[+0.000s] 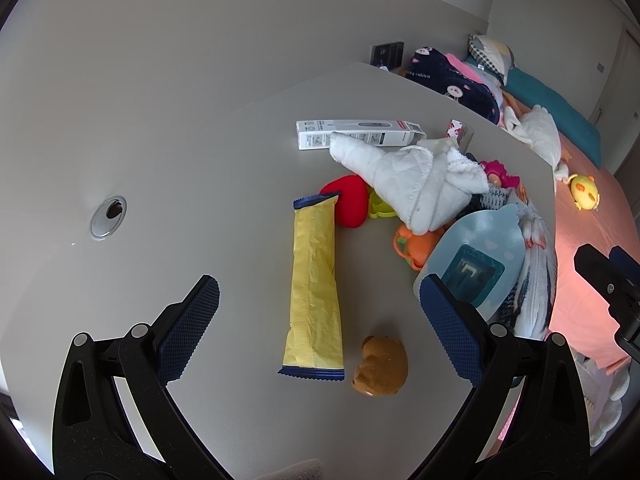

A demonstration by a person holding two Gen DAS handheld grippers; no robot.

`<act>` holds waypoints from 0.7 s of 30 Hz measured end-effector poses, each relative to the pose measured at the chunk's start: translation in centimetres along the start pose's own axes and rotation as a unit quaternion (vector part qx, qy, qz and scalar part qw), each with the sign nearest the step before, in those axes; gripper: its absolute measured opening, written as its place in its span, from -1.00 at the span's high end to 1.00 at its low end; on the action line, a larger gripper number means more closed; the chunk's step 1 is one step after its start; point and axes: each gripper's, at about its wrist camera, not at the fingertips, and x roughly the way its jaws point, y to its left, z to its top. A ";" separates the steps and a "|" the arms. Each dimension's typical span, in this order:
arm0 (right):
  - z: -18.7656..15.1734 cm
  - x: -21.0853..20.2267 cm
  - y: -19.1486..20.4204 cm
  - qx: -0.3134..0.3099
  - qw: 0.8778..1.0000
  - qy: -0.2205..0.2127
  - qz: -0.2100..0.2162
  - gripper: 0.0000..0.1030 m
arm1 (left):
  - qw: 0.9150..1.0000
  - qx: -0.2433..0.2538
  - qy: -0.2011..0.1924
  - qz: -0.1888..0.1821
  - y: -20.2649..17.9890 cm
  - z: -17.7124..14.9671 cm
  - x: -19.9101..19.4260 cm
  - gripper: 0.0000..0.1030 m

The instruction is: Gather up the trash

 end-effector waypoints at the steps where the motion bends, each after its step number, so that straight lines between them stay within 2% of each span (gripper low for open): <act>1: 0.0 0.0 -0.2 0.002 1.000 0.000 0.000 -0.95 | 1.000 0.000 0.001 0.000 0.0 0.0 0.1 -0.88; 5: -0.1 0.5 -0.5 0.011 1.000 0.008 0.003 -0.95 | 1.000 0.004 0.006 -0.003 0.0 -0.1 0.6 -0.88; 10: -0.6 1.8 -0.4 0.024 0.998 0.033 0.038 -0.95 | 1.000 0.012 0.014 -0.010 0.0 -0.2 1.9 -0.88; 13: -0.7 2.7 0.1 0.018 0.998 0.040 0.041 -0.95 | 1.000 0.007 0.021 -0.017 0.5 -0.2 3.1 -0.88; 18: -1.0 4.1 0.3 0.019 0.998 0.055 0.038 -0.80 | 0.999 -0.008 0.035 -0.025 1.7 -0.2 5.2 -0.86; 21: -1.1 4.8 -0.1 0.028 0.997 0.065 0.037 -0.60 | 0.999 -0.012 0.043 -0.025 2.1 -0.5 6.1 -0.73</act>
